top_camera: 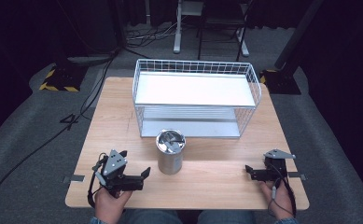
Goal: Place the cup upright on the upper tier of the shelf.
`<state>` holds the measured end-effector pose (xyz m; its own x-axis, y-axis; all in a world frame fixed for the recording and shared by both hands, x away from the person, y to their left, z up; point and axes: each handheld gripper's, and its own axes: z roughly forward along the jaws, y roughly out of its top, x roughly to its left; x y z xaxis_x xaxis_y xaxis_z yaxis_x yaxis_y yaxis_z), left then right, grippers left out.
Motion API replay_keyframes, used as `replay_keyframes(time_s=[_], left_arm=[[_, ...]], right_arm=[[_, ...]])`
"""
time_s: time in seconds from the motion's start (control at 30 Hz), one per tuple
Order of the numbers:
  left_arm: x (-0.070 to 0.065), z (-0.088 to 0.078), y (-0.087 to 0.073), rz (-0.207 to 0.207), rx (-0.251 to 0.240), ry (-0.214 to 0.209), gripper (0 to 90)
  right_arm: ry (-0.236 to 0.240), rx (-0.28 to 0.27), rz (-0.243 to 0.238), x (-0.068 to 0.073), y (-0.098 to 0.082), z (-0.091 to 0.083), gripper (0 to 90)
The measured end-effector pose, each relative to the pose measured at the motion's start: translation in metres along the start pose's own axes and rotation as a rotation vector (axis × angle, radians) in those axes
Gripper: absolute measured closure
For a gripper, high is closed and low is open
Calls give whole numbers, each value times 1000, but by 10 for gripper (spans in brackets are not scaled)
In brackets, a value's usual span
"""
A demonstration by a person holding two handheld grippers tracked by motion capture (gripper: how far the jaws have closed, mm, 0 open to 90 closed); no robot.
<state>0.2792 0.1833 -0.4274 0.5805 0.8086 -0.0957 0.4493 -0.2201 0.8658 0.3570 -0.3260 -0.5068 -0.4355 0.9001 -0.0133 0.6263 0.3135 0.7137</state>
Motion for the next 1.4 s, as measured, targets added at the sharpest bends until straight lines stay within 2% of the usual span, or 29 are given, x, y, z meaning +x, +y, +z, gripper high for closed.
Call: replay_keyframes(time_s=[0.07, 0.13, 0.3, 0.47, 0.57, 0.77, 0.93, 1.07, 1.17, 1.23, 1.4], left_arm=[[-3, 2, 2, 4, -2, -11, 0], [-11, 8, 6, 16, -5, -41, 0], [-18, 17, 10, 15, -9, -66, 0], [-24, 31, 16, -14, -38, -81, 0], [-26, 37, 17, -10, -48, -89, 0], [-29, 49, 21, -39, -79, -111, 0], [-32, 63, 24, -35, -92, -105, 0], [-32, 74, 26, -31, -104, -78, 0], [-32, 79, 26, -26, -105, -75, 0], [-31, 87, 26, -9, -106, -69, 0], [-31, 94, 25, -5, -133, -76, 0]], right_arm=[[0, 0, 0, 0, 0, 0, 4], [-3, 0, 3, 1, 0, 0, 3], [-6, 0, 7, 1, 1, 1, 3], [-10, 1, 8, 2, 1, 1, 3], [-10, 1, 10, 2, 1, 1, 3], [-10, 1, 8, 2, 1, 1, 3], [-10, 1, 8, 2, 1, 1, 3], [-10, 0, 8, 2, 1, 1, 3], [-10, 0, 8, 2, 1, 1, 3], [-10, 0, 8, 2, 1, 1, 3], [-10, 0, 8, 2, 1, 1, 3]])
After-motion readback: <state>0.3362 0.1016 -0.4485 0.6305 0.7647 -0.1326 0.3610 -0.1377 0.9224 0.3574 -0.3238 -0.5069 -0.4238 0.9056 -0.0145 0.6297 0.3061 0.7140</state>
